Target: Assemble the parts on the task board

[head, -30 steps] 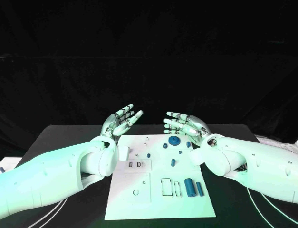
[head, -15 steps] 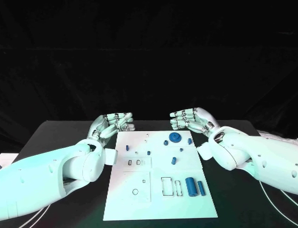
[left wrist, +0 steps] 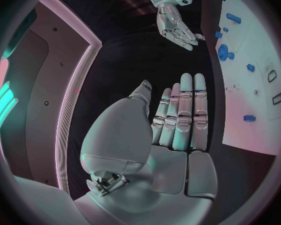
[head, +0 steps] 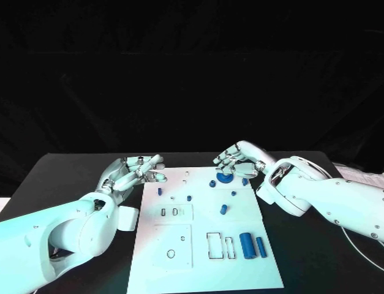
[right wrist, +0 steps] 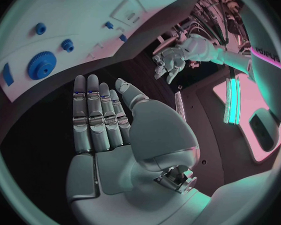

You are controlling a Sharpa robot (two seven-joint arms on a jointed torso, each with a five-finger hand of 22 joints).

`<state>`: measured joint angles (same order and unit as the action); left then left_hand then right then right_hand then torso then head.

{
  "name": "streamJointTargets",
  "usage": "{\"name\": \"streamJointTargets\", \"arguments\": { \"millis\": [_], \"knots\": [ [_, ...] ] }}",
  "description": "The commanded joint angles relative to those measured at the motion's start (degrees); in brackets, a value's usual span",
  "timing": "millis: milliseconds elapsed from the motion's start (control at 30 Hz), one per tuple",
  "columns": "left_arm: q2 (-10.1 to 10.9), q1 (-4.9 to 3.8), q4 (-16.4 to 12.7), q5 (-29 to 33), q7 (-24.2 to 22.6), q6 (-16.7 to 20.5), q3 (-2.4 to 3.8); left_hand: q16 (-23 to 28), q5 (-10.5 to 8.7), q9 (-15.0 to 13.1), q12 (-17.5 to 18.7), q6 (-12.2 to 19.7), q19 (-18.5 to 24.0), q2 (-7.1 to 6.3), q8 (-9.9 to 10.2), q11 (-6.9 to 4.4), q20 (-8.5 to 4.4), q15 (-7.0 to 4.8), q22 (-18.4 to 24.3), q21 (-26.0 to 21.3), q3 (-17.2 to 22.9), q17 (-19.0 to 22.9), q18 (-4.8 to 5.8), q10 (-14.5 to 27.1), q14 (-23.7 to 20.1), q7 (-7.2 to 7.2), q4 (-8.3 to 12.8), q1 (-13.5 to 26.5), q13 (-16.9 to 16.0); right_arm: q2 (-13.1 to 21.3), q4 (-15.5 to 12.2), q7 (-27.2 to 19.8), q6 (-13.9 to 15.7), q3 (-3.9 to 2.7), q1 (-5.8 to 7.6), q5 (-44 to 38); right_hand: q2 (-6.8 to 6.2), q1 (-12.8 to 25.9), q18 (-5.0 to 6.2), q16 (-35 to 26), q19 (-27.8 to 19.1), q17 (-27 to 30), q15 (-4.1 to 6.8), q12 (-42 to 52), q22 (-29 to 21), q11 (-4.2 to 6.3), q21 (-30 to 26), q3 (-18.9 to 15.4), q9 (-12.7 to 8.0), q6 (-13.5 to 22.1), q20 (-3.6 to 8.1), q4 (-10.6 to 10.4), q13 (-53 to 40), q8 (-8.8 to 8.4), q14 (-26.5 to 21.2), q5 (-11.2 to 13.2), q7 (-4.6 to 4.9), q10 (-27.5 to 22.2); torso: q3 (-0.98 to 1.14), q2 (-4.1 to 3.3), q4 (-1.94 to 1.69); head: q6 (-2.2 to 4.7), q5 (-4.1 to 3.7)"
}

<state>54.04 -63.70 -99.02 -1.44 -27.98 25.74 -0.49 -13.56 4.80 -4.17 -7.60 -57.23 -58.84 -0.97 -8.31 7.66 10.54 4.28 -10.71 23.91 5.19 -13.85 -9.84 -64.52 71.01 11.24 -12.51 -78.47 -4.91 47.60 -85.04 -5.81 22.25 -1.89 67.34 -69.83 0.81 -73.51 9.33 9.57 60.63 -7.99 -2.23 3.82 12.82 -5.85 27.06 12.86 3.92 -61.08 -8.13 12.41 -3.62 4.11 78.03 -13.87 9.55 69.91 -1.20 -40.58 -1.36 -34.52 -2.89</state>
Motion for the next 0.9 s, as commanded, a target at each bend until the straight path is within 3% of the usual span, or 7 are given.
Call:
{"name": "streamJointTargets", "arguments": {
  "millis": [33, 167, 300, 500, 767, 900],
  "knots": [
    [1.10, -0.25, -2.21, 1.25, 1.27, -2.81, 0.20, -0.12, -0.30, 0.09, 0.48, -0.39, -0.75, 0.63, 0.48, -0.02, -0.10, -0.10, -0.17, 0.44, -0.06, -0.45, -0.66, -0.33, 0.50, 0.01, 0.42, 0.04, -0.07, 0.16, -0.95, 9.07, -4.61, -0.10, 0.63, -20.96, -0.73, 0.10, 1.12, 1.43, 1.80, -1.49, 1.15, -0.21, 2.00, 0.78, 3.47, 0.73, 0.05, -0.91, 1.03, -0.22, -0.05, -0.21, 3.88, 1.30, -0.71, 1.15, -0.19, -2.14, -0.59, 0.71, -0.79],
    [2.48, -0.49, -4.63, 1.39, 1.51, -3.26, 0.40, -0.02, -0.30, 0.11, 0.74, -0.39, -1.05, 0.60, 0.66, 0.00, -0.17, -0.12, -0.31, 0.70, -0.11, -0.75, -0.64, -0.31, 0.56, 0.04, 0.51, 0.01, -0.05, 0.20, -1.81, 12.14, -6.60, -0.17, 1.38, -27.83, -1.88, 0.36, 0.96, 4.57, 3.03, -4.65, 2.47, -0.31, 5.47, 1.45, 9.05, 2.67, 0.01, -1.43, 2.37, -1.39, 0.00, -0.35, 7.85, 2.74, -1.44, 1.62, -0.27, -3.14, -0.90, 1.08, -1.16],
    [3.44, -0.88, -6.37, 1.44, 1.69, -3.72, 0.54, 0.05, -0.31, 0.15, 1.13, -0.33, -1.43, 0.60, 0.94, 0.05, -0.25, -0.14, -0.51, 1.06, -0.18, -1.19, -0.62, -0.22, 0.72, 0.11, 0.60, 0.03, -0.02, 0.15, -2.38, 13.87, -8.14, -0.22, 1.90, -31.37, -3.26, 0.60, 1.00, 6.59, 2.18, -6.78, 2.46, -0.34, 7.47, 1.70, 11.97, 4.17, -0.07, -1.03, 2.65, -2.41, 0.05, -0.47, 8.30, 3.21, -1.69, 0.45, -0.33, -3.99, -1.18, 1.46, -1.45],
    [4.35, -1.52, -8.03, 1.46, 1.88, -4.31, 0.65, -0.17, -0.30, 0.15, 1.81, -0.47, -2.30, 0.76, 1.43, 0.01, -0.47, -0.31, -1.08, 2.07, -0.29, -2.38, -0.60, -0.36, 1.48, 0.11, 0.81, 0.05, -0.04, -0.34, -2.44, 14.92, -10.73, -0.27, 2.28, -33.69, -4.90, 0.54, 1.07, 9.52, 0.86, -9.77, 2.59, -0.33, 10.08, 1.57, 15.75, 6.43, -0.04, -0.53, 2.63, -4.50, 0.05, -0.44, 8.30, 3.56, -1.85, -0.87, -0.37, -4.93, -1.32, 1.73, -1.45],
    [4.72, -2.05, -8.47, 1.47, 2.02, -4.36, 0.68, -0.20, -0.31, 0.17, 2.12, -0.43, -2.62, 0.73, 1.68, 0.03, -0.56, -0.35, -1.36, 2.55, -0.38, -2.86, -0.59, -0.34, 1.60, 0.15, 0.92, 0.07, -0.04, -1.14, -1.69, 15.22, -12.05, -0.28, 2.36, -34.70, -6.82, -0.20, 1.13, 17.64, 0.33, -15.18, 2.85, -0.29, 13.96, 1.61, 21.54, 8.97, 0.01, -0.22, 2.77, -7.77, 0.02, -0.41, 8.25, 3.82, -2.03, -1.66, -0.37, -5.50, -1.62, 1.86, -1.66],
    [4.68, -2.12, -8.40, 1.47, 2.09, -4.42, 0.69, -0.20, -0.31, 0.17, 2.20, -0.41, -2.68, 0.73, 1.74, 0.04, -0.57, -0.35, -1.43, 2.66, -0.41, -2.96, -0.58, -0.31, 1.60, 0.17, 0.93, 0.09, -0.03, -1.44, -1.27, 15.30, -12.47, -0.28, 2.37, -35.02, -7.55, -0.58, 0.08, 22.06, 3.04, -17.81, 2.92, -0.28, 22.09, 1.62, 28.31, 9.88, 0.03, -0.15, 2.78, -9.40, 0.02, -0.40, 8.21, 3.86, -2.12, -1.98, -0.43, -5.71, -1.77, 1.86, -1.78]
  ]
}}
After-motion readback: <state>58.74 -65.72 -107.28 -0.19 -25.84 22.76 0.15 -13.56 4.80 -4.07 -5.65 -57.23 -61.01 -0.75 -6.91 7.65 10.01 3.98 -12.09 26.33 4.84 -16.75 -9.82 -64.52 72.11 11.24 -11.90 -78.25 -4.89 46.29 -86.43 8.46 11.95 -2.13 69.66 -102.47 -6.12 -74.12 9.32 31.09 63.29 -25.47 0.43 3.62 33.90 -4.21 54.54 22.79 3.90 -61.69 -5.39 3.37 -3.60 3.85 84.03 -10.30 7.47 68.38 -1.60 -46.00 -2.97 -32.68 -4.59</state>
